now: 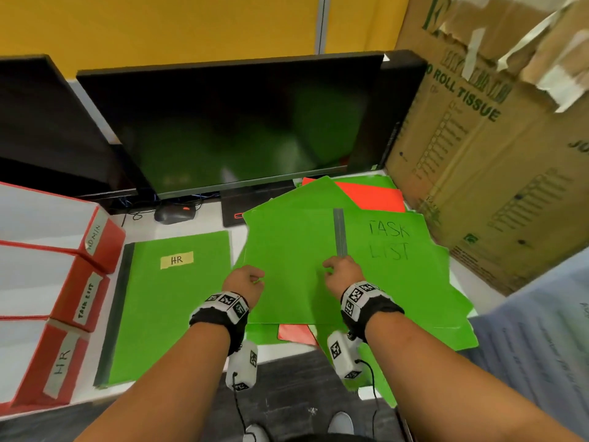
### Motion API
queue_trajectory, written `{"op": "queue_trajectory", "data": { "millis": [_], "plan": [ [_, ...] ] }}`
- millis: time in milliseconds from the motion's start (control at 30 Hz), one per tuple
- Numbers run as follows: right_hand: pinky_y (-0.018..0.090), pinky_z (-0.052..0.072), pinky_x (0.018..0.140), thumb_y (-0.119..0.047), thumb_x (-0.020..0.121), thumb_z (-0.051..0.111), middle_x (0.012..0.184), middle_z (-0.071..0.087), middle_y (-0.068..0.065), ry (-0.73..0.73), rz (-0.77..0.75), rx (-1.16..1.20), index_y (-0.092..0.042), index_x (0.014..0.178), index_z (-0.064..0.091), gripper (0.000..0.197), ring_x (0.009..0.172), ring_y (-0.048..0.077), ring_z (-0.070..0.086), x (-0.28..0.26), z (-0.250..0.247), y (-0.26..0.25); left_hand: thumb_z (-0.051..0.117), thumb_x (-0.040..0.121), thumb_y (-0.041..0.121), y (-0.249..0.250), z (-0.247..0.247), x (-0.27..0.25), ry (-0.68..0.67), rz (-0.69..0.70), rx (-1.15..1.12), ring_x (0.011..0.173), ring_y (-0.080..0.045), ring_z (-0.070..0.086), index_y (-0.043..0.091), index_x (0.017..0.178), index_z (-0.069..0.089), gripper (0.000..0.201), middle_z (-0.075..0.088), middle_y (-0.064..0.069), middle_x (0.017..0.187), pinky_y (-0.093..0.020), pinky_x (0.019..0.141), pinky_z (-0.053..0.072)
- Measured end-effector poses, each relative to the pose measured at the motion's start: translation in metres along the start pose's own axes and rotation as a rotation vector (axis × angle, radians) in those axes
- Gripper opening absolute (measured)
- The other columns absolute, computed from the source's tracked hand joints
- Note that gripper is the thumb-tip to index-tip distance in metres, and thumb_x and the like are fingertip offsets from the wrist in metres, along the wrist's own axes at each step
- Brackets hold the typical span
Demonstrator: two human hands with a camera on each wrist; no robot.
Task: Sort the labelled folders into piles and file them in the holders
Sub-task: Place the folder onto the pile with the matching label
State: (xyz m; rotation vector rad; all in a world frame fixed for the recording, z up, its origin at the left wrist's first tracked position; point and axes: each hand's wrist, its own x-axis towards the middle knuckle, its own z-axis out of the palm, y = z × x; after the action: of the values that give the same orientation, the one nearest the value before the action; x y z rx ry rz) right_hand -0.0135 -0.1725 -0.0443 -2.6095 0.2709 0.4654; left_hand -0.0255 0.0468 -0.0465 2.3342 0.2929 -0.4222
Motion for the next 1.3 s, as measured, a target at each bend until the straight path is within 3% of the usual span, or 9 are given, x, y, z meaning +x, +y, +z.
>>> {"op": "queue_trajectory", "data": {
  "millis": [200,333,600,767,900,1067,1133,1233,1300],
  "plan": [
    [0.036,0.048,0.097,-0.013,0.084,0.052,0.129,0.047,0.011,-0.003,0.147,-0.073,-0.023,0.124,0.060,0.043,0.115,0.033,0.053,0.002,-0.028,0.069,0.059,0.090,0.022,0.054,0.065,0.003,-0.083,0.136,0.116,0.098,-0.022,0.062,0.015,0.115,0.064,0.026,0.061,-0.002,0.125,-0.026,0.085,0.048],
    [0.037,0.047,0.098,-0.011,0.085,0.050,0.126,0.044,0.013,-0.099,0.149,-0.110,-0.019,0.123,0.060,0.039,0.115,0.034,0.050,0.004,-0.035,0.095,0.065,0.086,0.028,0.075,0.098,0.006,-0.106,0.174,0.213,0.128,-0.022,0.047,0.014,0.114,0.064,0.031,0.054,-0.007,0.132,-0.027,0.105,0.038],
    [0.036,0.046,0.100,-0.005,0.083,0.047,0.127,0.045,0.013,-0.266,-0.073,-0.084,-0.024,0.129,0.057,0.051,0.116,0.035,0.048,0.006,-0.012,0.082,0.066,0.084,0.031,0.079,0.110,0.009,-0.115,0.109,0.292,0.133,-0.022,0.042,0.016,0.122,0.060,0.041,0.044,-0.007,0.144,-0.028,0.110,0.034],
    [0.029,0.046,0.100,0.007,0.080,0.044,0.126,0.060,0.012,-0.269,0.008,0.229,-0.012,0.118,0.065,0.047,0.113,0.030,0.058,0.014,-0.008,0.073,0.062,0.088,0.032,0.073,0.100,0.007,-0.139,0.065,0.270,0.124,-0.022,0.051,0.017,0.129,0.054,0.045,0.051,-0.003,0.139,-0.026,0.100,0.041],
    [0.014,0.043,0.065,0.012,0.084,0.035,0.124,0.062,0.011,-0.248,0.011,0.449,-0.009,0.115,0.065,0.049,0.072,0.008,0.055,0.014,-0.017,0.068,0.066,0.083,0.046,0.074,0.097,0.003,-0.165,0.046,0.196,0.123,-0.022,0.052,0.014,0.127,0.055,0.056,0.054,-0.004,0.135,-0.027,0.099,0.040],
    [0.028,0.038,0.102,0.023,0.071,0.033,0.130,0.058,0.011,-0.230,-0.043,0.646,-0.009,0.114,0.064,0.062,0.123,0.020,0.050,0.011,-0.025,0.047,0.077,0.066,0.053,0.083,0.098,-0.001,-0.060,0.003,0.108,0.097,-0.019,0.054,0.013,0.106,0.055,0.061,0.051,-0.004,0.111,-0.024,0.076,0.042],
    [0.022,0.040,0.093,0.026,0.070,0.031,0.126,0.060,0.013,-0.244,-0.095,0.688,-0.003,0.118,0.060,0.063,0.110,0.016,0.057,0.009,-0.030,0.035,0.077,0.068,0.039,0.087,0.092,0.000,-0.042,0.007,0.130,0.083,-0.019,0.052,0.014,0.094,0.052,0.044,0.055,-0.006,0.103,-0.024,0.063,0.038],
    [0.017,0.036,0.049,0.023,0.071,0.030,0.115,0.067,0.008,-0.204,-0.096,0.697,-0.015,0.117,0.049,0.062,0.059,0.010,0.051,0.012,-0.030,0.026,0.066,0.076,0.019,0.097,0.078,0.000,-0.024,0.010,0.121,0.079,-0.025,0.057,0.015,0.093,0.050,0.024,0.060,-0.007,0.091,-0.024,0.062,0.038],
    [0.021,0.038,0.049,0.018,0.072,0.031,0.110,0.067,0.005,-0.139,-0.066,0.665,-0.016,0.115,0.047,0.057,0.063,0.015,0.054,0.014,-0.029,0.024,0.061,0.081,0.014,0.102,0.068,-0.001,-0.005,0.033,0.087,0.086,-0.029,0.062,0.014,0.112,0.049,0.033,0.062,-0.010,0.099,-0.027,0.068,0.044]
  ]
}}
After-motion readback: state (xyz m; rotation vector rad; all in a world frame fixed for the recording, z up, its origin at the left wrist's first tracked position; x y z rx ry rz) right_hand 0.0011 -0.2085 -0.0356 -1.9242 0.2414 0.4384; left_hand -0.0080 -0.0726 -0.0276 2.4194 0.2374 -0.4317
